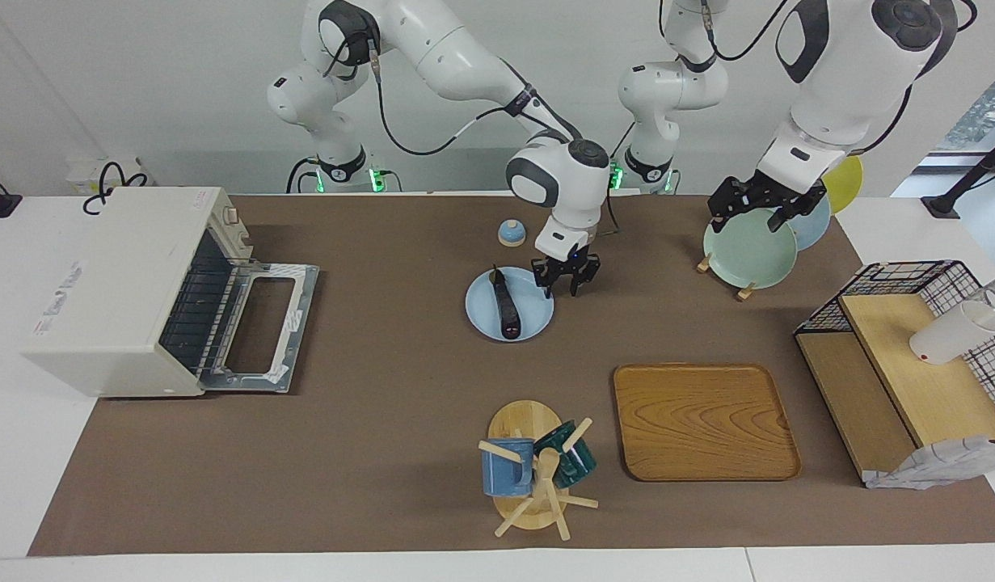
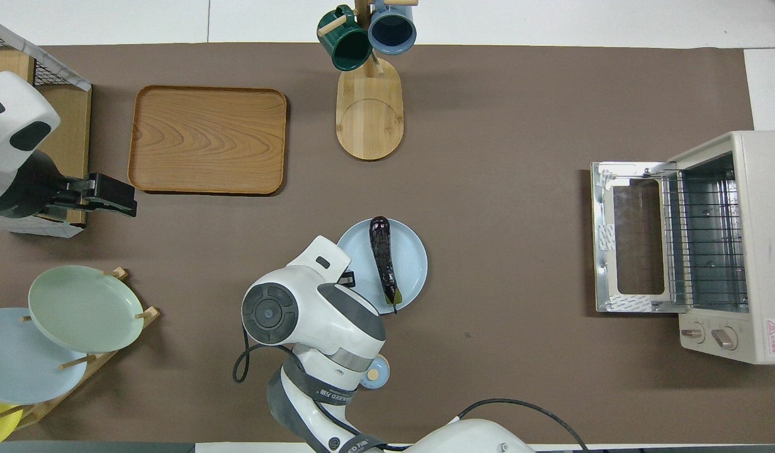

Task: Put eggplant into oven
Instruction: 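Grasp the blue plate rim with the right gripper and lift it, then carry the plate with the eggplant into the open oven with the right gripper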

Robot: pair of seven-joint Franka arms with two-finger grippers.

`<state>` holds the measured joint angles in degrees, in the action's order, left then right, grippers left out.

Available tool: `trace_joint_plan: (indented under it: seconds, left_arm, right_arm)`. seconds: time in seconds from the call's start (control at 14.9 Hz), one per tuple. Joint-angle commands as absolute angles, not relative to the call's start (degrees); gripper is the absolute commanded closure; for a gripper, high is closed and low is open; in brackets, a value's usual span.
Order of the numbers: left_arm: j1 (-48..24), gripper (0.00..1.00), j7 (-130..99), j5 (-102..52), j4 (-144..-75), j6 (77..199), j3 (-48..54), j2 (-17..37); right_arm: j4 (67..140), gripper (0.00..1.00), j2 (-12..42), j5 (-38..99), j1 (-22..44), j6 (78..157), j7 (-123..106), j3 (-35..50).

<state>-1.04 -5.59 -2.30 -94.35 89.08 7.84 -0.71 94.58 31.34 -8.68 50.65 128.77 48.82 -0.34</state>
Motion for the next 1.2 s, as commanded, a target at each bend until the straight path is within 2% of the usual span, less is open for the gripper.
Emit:
trace_joint_plan:
  seconds: [0.0, 0.07, 0.13, 0.2, 0.27, 0.47, 0.74, 1.0, 1.14]
  left_arm:
    - [-1.49, 0.00, -4.92, -1.93, -94.04, 87.80, 7.47, -0.26]
    - [-1.67, 0.00, -4.92, -1.85, -94.04, 87.72, 7.47, -0.26]
    - [-1.67, 0.00, -4.92, -1.76, -94.04, 87.80, 7.47, -0.35]
    - [-1.67, 0.00, -4.83, -1.76, -94.04, 87.89, 7.47, -0.35]
    - [-1.67, 0.00, -4.92, -1.76, -94.04, 87.89, 7.47, -0.35]
    - [-1.67, 0.00, -5.01, -1.76, -94.13, 88.07, 7.65, -0.44]
    - [-1.67, 0.00, -5.36, -1.76, -94.13, 87.98, 7.65, -0.44]
    - [-1.32, 0.00, -5.36, -1.76, -94.13, 87.45, 7.82, -1.23]
    - [-1.67, 0.00, -5.54, -1.76, -94.48, 87.71, 8.00, -1.23]
  right_arm:
    - [97.73, 0.72, 29.10, -10.37, 50.19, 129.81, 47.55, -0.18]
    - [98.60, 0.76, 28.92, -10.37, 50.19, 130.08, 47.72, -0.18]
    - [99.05, 0.83, 28.83, -10.37, 50.27, 129.99, 47.72, -0.18]
    - [99.14, 0.95, 28.57, -10.55, 50.27, 129.73, 47.72, -0.18]
    - [99.14, 1.00, 28.48, -10.72, 50.36, 129.29, 47.81, -0.26]
    - [98.27, 1.00, 28.48, -15.62, 50.28, 126.40, 47.46, -0.35]
    - [95.71, 1.00, 27.43, -19.77, 49.92, 118.14, 47.46, -1.14]
    - [97.20, 1.00, 24.26, -22.76, 44.75, 113.65, 47.11, -1.49]
    - [100.96, 1.00, 20.42, -22.76, 40.81, 112.77, 46.33, -1.41]
